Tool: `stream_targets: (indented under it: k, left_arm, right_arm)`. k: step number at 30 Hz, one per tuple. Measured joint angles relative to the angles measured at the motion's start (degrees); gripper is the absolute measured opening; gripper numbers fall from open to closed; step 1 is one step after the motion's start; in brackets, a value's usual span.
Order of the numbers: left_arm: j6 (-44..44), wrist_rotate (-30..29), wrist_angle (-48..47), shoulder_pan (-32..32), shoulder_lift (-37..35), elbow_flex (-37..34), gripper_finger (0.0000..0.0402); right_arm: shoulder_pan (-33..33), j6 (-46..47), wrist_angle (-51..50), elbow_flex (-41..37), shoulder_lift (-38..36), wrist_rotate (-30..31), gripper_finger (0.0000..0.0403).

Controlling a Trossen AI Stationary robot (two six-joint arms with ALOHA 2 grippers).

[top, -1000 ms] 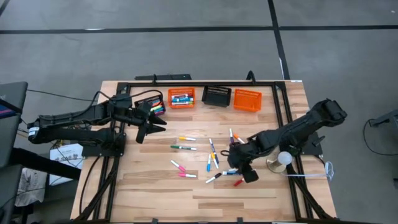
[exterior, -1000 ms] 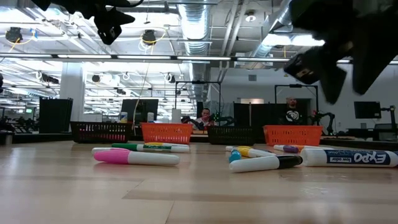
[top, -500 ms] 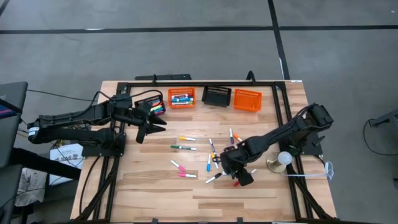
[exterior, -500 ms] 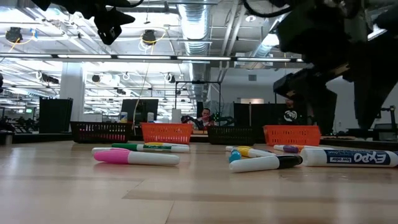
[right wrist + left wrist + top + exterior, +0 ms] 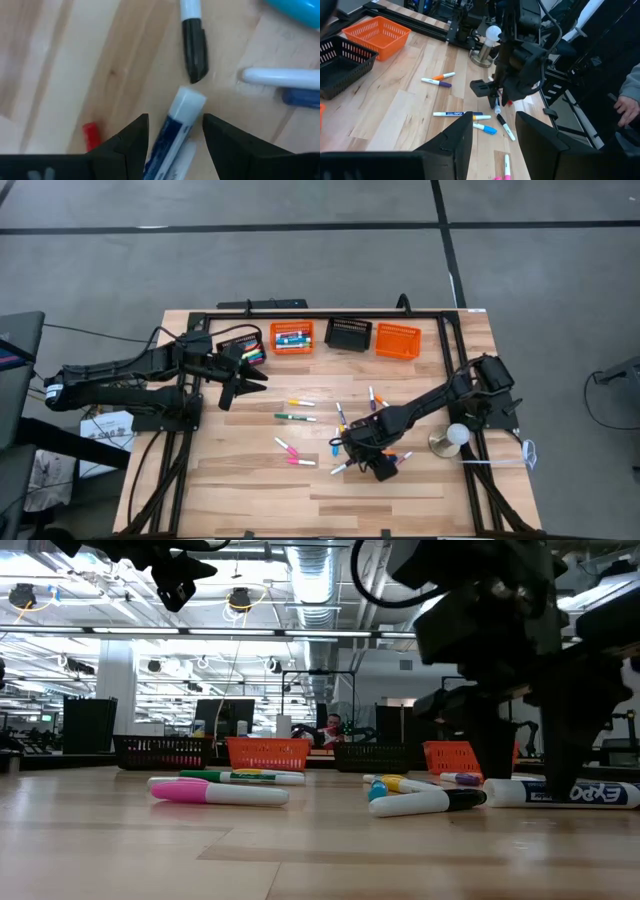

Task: Pick & Place Markers
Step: Put the large blue marker pen into the left orange bin

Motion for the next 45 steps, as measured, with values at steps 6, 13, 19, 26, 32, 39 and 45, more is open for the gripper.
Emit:
stream_targets:
  k: [6, 13, 19, 26, 32, 39, 45]
  left_arm:
    - [0.0, 0.0, 0.2, 0.0, 0.0, 0.0, 0.0148]
    - [0.0, 0.0, 0.4, 0.0, 0.0, 0.0, 0.0148]
    - [0.0, 0.0, 0.4, 0.0, 0.0, 0.0, 0.0148]
    - [0.0, 0.0, 0.4, 0.0, 0.0, 0.0, 0.0148]
    - [0.0, 0.0, 0.4, 0.0, 0.0, 0.0, 0.0148]
    - [0.2, 0.0, 0.4, 0.0, 0.0, 0.0, 0.0148]
    - [0.2, 0.0, 0.8, 0.0, 0.0, 0.0, 0.0148]
  right_arm:
    - [0.3, -0.4, -0.3, 0.7, 1.6, 1.7, 0.0160]
    - [0.5, -0.2, 0.1, 0.7, 1.6, 4.9, 0.0100]
    - [0.5, 0.1, 0.8, 0.5, 1.7, 5.5, 0.0063]
    - [0.5, 3.1, 1.0, 0.5, 1.3, 5.6, 0.0066]
    - [0.5, 3.8, -1.6, 0.3, -1.3, 6.0, 0.0064]
    - [0.3, 6.3, -4.8, 0.4, -8.4, 4.3, 0.0062]
    - [-1.7, 7.2, -3.9, 0.4, -17.9, -1.4, 0.0062]
